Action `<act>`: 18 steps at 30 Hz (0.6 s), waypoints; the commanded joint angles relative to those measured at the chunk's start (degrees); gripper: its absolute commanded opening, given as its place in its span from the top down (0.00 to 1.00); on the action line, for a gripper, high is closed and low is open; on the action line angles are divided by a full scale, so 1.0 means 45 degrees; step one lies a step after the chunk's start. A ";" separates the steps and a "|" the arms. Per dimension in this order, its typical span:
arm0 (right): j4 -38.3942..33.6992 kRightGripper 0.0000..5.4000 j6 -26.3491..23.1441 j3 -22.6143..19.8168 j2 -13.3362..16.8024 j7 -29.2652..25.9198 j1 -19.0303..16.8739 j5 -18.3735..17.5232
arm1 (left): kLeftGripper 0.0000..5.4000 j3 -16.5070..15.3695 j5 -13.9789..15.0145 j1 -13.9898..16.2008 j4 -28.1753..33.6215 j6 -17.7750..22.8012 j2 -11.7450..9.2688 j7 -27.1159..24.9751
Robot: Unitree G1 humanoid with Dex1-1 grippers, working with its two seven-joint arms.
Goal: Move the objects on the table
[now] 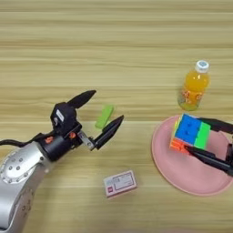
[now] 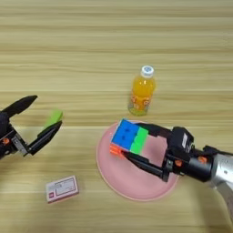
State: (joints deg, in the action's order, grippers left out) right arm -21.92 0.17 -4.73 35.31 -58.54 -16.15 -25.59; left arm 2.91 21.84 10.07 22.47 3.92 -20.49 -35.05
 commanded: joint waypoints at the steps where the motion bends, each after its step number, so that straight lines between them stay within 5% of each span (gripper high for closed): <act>1: 0.0569 0.39 0.0812 0.0029 -0.0162 0.0323 -0.0165 0.0751 | 0.00 0.0229 -0.0986 -0.0139 -0.0788 -0.0720 0.0587 0.0704; 7: 0.1503 0.39 0.1506 0.0051 -0.0300 0.0643 0.0025 0.1258 | 0.00 0.0236 -0.2410 -0.0303 -0.1462 -0.1901 0.1519 0.2177; 14: 0.2359 0.39 0.1938 0.0086 -0.0501 0.1137 0.0414 0.1623 | 0.00 -0.0001 -0.2903 -0.0309 -0.1606 -0.2404 0.2377 0.3548; 18: 0.2920 0.39 0.2088 0.0253 -0.0509 0.1251 0.0416 0.1889 | 0.00 -0.0035 -0.3913 -0.0463 -0.2161 -0.3118 0.2382 0.4170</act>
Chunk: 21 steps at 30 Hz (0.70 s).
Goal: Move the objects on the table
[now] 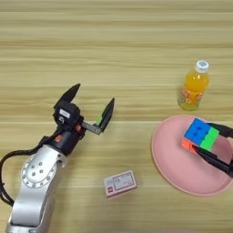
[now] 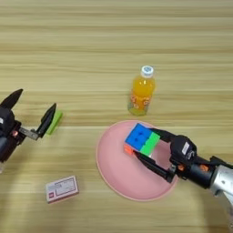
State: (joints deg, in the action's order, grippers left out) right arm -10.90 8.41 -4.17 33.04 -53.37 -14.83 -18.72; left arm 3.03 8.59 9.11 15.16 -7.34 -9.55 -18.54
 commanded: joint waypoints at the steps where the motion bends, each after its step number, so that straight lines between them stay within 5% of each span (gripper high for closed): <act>1: 0.0646 0.39 0.0296 0.0166 -0.0017 0.0121 0.0142 0.0431 | 0.00 -0.0075 -0.0946 -0.0262 -0.0651 -0.0641 0.0042 0.0590; 7: 0.1692 0.39 0.0610 0.0417 -0.0153 0.0171 0.0369 0.0702 | 0.00 -0.0119 -0.1138 -0.0401 -0.0788 -0.0948 0.0365 0.1082; 10: 0.2034 0.39 0.0761 0.0542 -0.0263 0.0280 0.0459 0.0904 | 0.00 -0.0134 -0.1730 -0.0559 -0.1067 -0.1238 0.0227 0.1334; 21: 0.2648 0.39 0.0950 0.0774 -0.0468 0.0468 0.0581 0.0973 | 0.00 -0.0864 -0.2050 -0.1148 -0.1636 -0.0883 0.0885 0.3007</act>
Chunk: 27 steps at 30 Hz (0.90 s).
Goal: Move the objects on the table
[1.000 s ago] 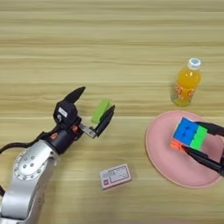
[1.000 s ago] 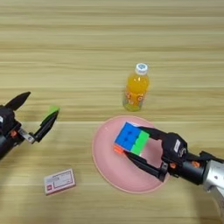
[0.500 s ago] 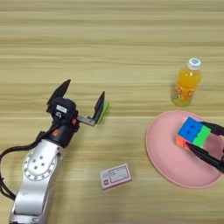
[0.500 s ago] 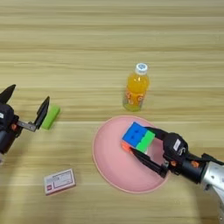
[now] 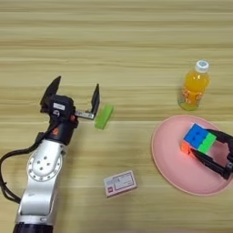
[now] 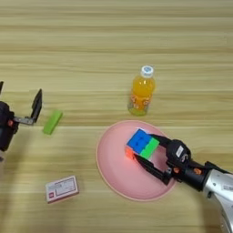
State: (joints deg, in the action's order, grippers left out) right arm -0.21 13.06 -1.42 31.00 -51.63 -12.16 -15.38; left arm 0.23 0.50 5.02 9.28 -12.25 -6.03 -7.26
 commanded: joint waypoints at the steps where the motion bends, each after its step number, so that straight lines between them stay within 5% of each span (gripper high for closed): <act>1: 0.0309 0.39 -0.0066 0.0171 -0.0024 0.0091 -0.0009 0.0232 | 0.00 -0.0321 -0.0277 -0.0273 -0.0411 0.0232 0.0084 0.0596; 13: 0.0435 0.39 0.0000 0.0271 0.0069 0.0024 0.0062 0.0166 | 0.00 -0.1053 -0.0058 -0.0657 -0.1150 0.0356 -0.0144 0.0905; 19: -0.0081 0.22 -0.0294 0.0168 0.0036 -0.0088 0.0006 -0.0327 | 0.00 -0.1053 0.0100 -0.0686 -0.1205 0.0360 -0.0100 0.0783; 27: -0.1292 0.04 -0.0957 -0.0312 -0.0169 -0.0124 0.0102 -0.2012 | 0.00 -0.0962 0.0032 -0.0699 -0.1299 0.0265 -0.0072 0.0761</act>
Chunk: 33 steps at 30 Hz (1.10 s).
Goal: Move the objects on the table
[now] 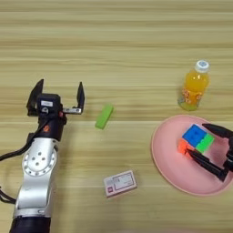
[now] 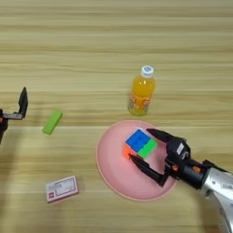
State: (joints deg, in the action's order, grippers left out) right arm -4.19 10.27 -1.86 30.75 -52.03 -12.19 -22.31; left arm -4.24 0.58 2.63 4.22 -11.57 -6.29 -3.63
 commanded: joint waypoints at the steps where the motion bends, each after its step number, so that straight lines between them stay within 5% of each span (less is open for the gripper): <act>1: -0.0550 0.03 -0.0409 -0.0291 -0.0176 0.0019 0.0157 -0.0687 | 0.00 0.0043 0.0008 -0.0172 -0.0194 0.0095 -0.0011 -0.0049; 9: -0.2029 0.00 -0.1395 -0.0863 -0.0543 0.0342 0.0361 -0.2374 | 0.00 0.0218 -0.0193 -0.0196 -0.0361 -0.0037 0.0037 -0.0010; 13: -0.2535 0.00 -0.1639 -0.0906 -0.0686 0.0835 0.0554 -0.2351 | 0.00 0.0292 -0.0260 -0.0239 -0.0436 -0.0092 0.0029 0.0025; 22: -0.3123 0.00 -0.1009 -0.0466 -0.2792 0.5055 0.2373 0.0578 | 0.00 0.0397 -0.0369 -0.0319 -0.0640 -0.0246 0.0011 0.0064; 33: -0.2480 0.00 -0.1773 -0.0089 -0.3873 0.8340 0.3573 0.3493 | 0.00 0.0367 -0.0436 -0.0348 -0.0804 -0.0471 0.0097 0.0132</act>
State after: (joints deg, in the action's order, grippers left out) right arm -16.95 3.89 -2.76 14.45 -16.63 2.40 -8.78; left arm -2.73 -0.91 1.47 1.40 -13.14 -5.91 -3.36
